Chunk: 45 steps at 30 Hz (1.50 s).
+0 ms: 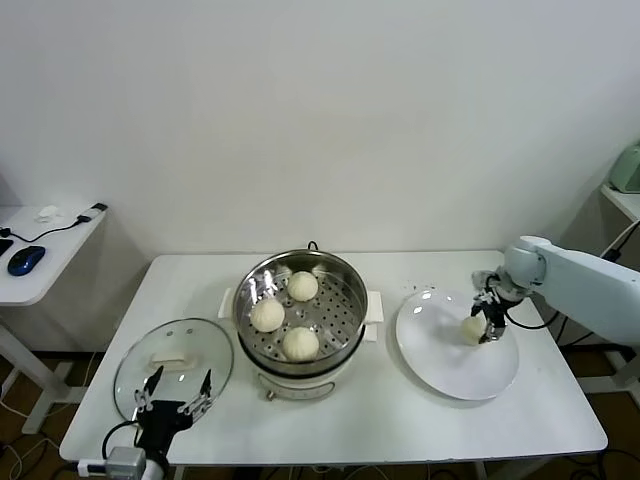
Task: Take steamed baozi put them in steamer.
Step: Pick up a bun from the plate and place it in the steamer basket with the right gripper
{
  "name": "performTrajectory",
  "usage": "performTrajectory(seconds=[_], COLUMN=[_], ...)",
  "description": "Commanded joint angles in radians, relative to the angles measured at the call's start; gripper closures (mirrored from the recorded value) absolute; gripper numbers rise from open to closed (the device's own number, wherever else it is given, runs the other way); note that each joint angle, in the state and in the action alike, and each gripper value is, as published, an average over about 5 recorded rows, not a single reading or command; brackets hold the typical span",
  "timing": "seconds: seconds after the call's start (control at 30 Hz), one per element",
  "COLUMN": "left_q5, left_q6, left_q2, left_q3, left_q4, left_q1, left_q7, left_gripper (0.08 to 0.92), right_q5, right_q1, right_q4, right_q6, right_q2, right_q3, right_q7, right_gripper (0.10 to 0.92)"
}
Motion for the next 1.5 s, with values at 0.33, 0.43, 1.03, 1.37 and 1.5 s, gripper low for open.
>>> performTrajectory(seconds=[0.33,0.43,1.03,1.37,1.5], left_q5=[0.002,0.002,-0.019,-0.02,-0.019], left_q6=[0.005,0.003,-0.015,-0.026,-0.025], left_q2=[0.008,0.006,-0.014,-0.015,-0.014], left_q3=[0.013,0.019,0.02,0.024,0.023], left_q4=[-0.037,-0.041,-0.034,-0.017,-0.016], left_q1=[0.009,0.011,0.021,0.02,0.018], left_q7=[0.001,0.0,-0.004,-0.005,-0.004], left_gripper=[0.177,0.177,0.177,0.177,0.177], right_q5=[0.727,0.806,0.68,0.597,0.586], right_q1=[0.863,0.852,0.433,0.338,0.316], right_q4=[0.432,0.477,0.384,0.352,0.337], right_q6=[-0.115,-0.158,-0.278,-0.258,-0.256], right_q2=[0.227,0.306,0.481,0.442,0.442], right_q3=[-0.452,-0.417,-0.36,-0.335,-0.315], right_q7=[-0.005,0.044,0.262,0.282,0.294], right_gripper=[0.347,0.347,0.347,0.347,0.347])
